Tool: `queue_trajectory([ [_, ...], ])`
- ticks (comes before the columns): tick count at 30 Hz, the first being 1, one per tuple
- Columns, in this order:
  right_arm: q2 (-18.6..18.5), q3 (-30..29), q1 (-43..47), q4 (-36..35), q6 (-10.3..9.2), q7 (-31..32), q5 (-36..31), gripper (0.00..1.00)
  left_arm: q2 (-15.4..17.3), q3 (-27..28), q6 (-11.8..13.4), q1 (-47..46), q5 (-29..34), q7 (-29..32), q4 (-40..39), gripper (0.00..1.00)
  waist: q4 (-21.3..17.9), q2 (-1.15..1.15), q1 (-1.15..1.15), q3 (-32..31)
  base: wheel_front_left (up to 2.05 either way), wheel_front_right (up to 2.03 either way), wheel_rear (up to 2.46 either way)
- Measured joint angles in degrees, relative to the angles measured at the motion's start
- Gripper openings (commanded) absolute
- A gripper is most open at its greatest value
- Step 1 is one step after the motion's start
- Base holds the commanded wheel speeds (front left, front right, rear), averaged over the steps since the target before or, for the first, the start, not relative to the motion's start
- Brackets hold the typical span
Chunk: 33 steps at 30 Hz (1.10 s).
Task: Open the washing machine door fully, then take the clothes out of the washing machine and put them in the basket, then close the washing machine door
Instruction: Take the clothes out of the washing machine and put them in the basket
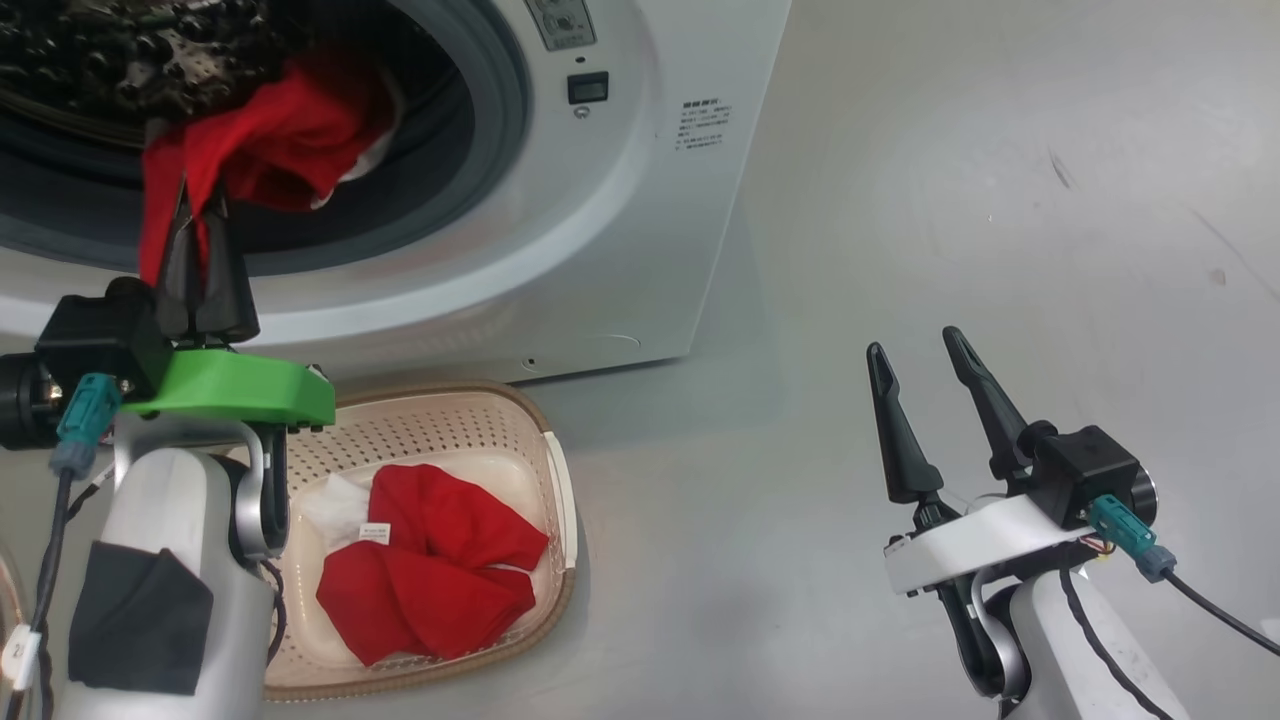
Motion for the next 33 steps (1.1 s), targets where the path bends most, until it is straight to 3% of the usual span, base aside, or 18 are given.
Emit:
queue_trajectory([
  [22,0.0,-0.3,5.8,1.0,0.78,0.0,-0.5,1.0,-0.6,0.3,0.9,10.8,1.2,-0.2,-16.7,0.0,3.4,0.0,0.0,-9.9,0.0,0.0,0.0],
  [33,0.0,-0.1,6.7,0.8,0.82,0.0,-0.5,1.0,-0.7,0.5,1.2,14.9,1.7,-0.5,-23.6,0.0,3.9,0.0,0.0,-10.6,0.0,0.0,0.0],
])
